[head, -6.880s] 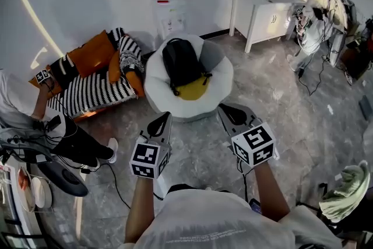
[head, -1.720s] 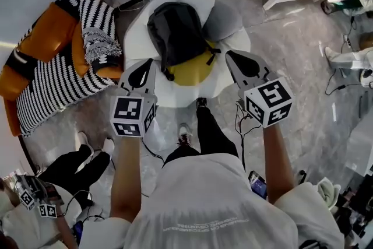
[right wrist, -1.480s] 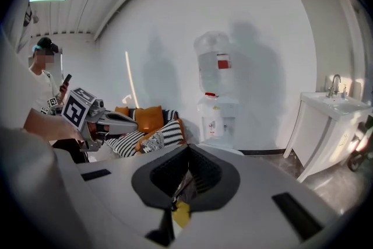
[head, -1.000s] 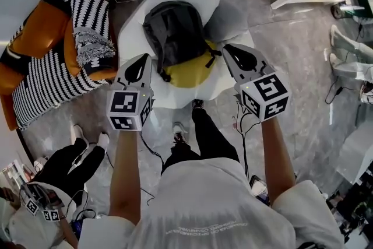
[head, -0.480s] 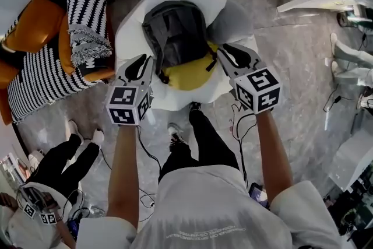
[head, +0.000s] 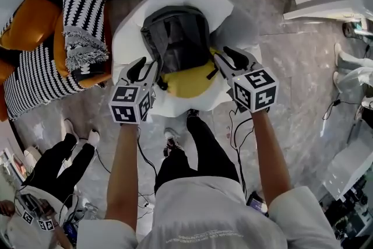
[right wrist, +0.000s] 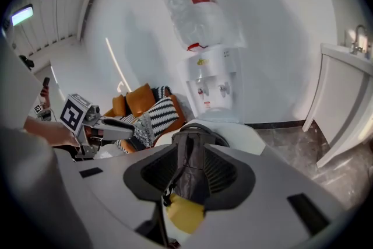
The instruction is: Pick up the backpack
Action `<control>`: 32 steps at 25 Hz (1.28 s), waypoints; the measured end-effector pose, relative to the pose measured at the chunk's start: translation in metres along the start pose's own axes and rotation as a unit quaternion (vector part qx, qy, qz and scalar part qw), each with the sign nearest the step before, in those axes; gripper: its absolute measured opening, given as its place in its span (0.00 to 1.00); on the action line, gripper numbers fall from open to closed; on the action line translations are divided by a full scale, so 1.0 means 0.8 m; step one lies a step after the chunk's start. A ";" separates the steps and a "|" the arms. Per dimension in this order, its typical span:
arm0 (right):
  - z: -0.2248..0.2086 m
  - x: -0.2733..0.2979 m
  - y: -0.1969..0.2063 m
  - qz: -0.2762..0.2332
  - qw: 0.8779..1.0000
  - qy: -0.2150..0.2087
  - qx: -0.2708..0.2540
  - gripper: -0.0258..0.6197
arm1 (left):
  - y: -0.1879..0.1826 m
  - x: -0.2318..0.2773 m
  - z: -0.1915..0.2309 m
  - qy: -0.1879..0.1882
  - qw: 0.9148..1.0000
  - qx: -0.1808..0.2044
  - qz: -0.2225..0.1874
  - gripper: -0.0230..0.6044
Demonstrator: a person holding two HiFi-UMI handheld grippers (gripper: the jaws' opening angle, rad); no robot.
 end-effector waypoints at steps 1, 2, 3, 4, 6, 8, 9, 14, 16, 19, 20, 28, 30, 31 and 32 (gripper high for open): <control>-0.006 0.007 0.002 0.001 1.000 0.003 0.002 0.23 | 0.002 0.007 0.002 0.001 1.000 -0.002 0.003 0.28; -0.012 0.014 0.004 0.002 1.000 0.004 0.006 0.23 | 0.005 0.014 0.005 0.001 1.000 -0.004 0.006 0.29; -0.017 0.022 0.007 0.004 1.000 0.004 0.011 0.23 | 0.008 0.021 0.007 0.001 1.000 -0.007 0.010 0.29; -0.023 0.030 0.012 0.008 1.000 0.002 0.019 0.23 | 0.012 0.029 0.009 0.001 1.000 -0.011 0.013 0.30; -0.034 0.045 0.021 0.020 0.999 0.004 0.025 0.25 | 0.019 0.043 0.012 0.001 1.000 -0.024 0.017 0.31; -0.042 0.057 0.028 0.028 0.999 0.011 0.020 0.25 | 0.027 0.057 0.013 0.002 0.999 -0.036 0.020 0.31; -0.044 0.062 0.032 0.030 0.999 0.013 0.019 0.25 | 0.031 0.063 0.014 0.003 0.999 -0.040 0.022 0.32; -0.051 0.087 0.049 0.042 0.999 0.007 0.023 0.25 | 0.048 0.091 0.020 0.001 0.998 -0.055 0.029 0.32; -0.055 0.096 0.057 0.045 0.999 0.007 0.027 0.25 | 0.056 0.102 0.022 0.000 0.998 -0.058 0.035 0.32; -0.060 0.109 0.069 0.051 0.998 0.005 0.032 0.25 | 0.066 0.115 0.025 0.001 0.997 -0.065 0.048 0.32; -0.061 0.113 0.073 0.052 0.998 0.005 0.034 0.25 | 0.069 0.119 0.026 0.001 0.997 -0.066 0.051 0.32; -0.074 0.145 0.102 0.071 0.997 0.004 0.028 0.25 | 0.105 0.152 0.033 -0.007 0.995 -0.071 0.074 0.32; -0.078 0.154 0.109 0.075 0.997 0.003 0.027 0.25 | 0.116 0.160 0.035 -0.009 0.994 -0.074 0.079 0.32; -0.079 0.160 0.113 0.078 0.997 0.003 0.026 0.25 | 0.122 0.164 0.037 -0.011 0.994 -0.075 0.082 0.32; -0.081 0.166 0.117 0.080 0.996 0.003 0.025 0.25 | 0.127 0.169 0.039 -0.013 0.994 -0.076 0.084 0.32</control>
Point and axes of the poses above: the fingertips, and each gripper's own axes: x forward along the fingers, z to its left, y out of its underside, the point moved 5 cm from there along -x, backward along the fingers, and after that the axes turned 3 degrees about x, right-handed, at the moved point
